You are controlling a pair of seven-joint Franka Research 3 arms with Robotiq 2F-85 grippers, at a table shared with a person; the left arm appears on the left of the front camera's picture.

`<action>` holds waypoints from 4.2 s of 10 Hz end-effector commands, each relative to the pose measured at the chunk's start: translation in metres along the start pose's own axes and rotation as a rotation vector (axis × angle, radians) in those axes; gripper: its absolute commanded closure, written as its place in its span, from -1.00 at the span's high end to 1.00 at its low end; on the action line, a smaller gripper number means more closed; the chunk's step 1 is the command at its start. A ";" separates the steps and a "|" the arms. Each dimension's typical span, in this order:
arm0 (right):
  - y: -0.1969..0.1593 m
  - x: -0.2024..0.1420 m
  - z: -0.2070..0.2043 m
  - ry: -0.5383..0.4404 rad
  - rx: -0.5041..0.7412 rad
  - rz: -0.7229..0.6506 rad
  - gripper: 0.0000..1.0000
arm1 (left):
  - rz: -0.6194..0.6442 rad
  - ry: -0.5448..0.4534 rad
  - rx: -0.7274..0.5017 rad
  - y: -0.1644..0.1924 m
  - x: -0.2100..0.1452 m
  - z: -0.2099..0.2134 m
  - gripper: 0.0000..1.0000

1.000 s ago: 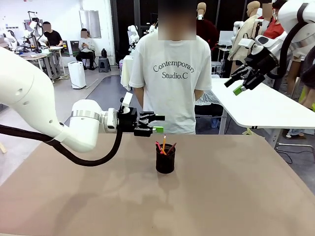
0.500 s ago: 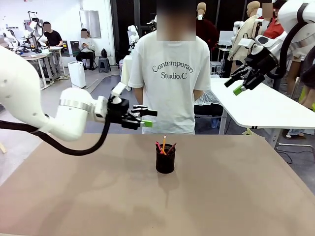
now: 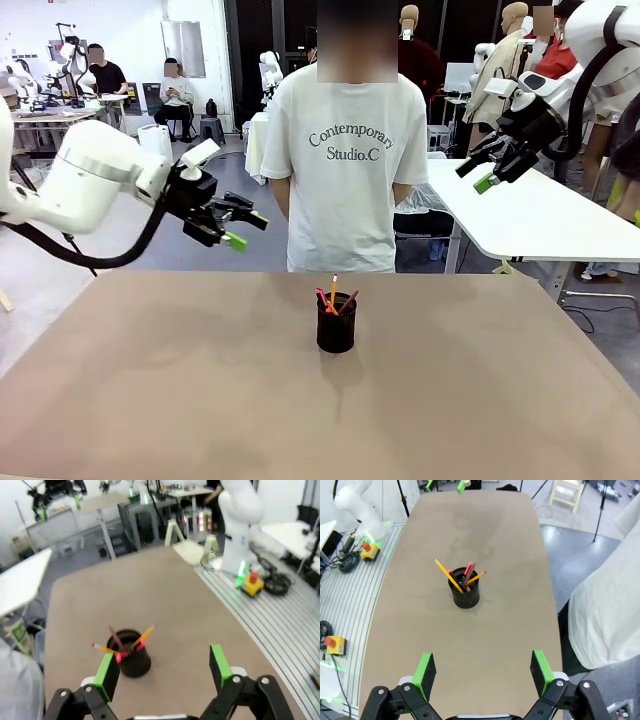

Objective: Place the pens into the pen holder.
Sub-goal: Pick up a writing instrument from the table and place it into the Pen holder.

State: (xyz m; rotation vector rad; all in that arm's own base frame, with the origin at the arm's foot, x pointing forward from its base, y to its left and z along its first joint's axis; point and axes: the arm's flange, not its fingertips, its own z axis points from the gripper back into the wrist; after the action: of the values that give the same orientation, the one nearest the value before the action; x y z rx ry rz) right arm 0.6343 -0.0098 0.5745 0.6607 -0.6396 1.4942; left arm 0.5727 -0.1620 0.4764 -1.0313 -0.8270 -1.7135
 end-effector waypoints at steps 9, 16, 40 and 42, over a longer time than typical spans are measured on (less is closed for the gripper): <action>0.004 0.001 -0.001 0.000 -0.005 -0.006 1.00 | 0.250 0.426 0.340 0.026 0.002 0.086 0.88; 0.004 0.001 -0.001 0.000 -0.005 -0.006 1.00 | 0.271 0.345 0.417 0.018 0.024 0.099 0.88; 0.004 0.001 -0.001 0.000 -0.005 -0.006 1.00 | 0.274 0.380 0.420 0.027 0.025 0.104 0.88; 0.004 0.001 -0.001 0.000 -0.005 -0.006 1.00 | 0.274 0.380 0.420 0.027 0.025 0.104 0.88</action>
State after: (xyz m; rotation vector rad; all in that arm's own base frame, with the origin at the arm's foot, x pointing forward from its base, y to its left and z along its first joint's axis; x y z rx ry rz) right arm 0.6343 -0.0099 0.5745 0.6606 -0.6397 1.4941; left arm 0.6209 -0.0920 0.5440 -0.4926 -0.7169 -1.3660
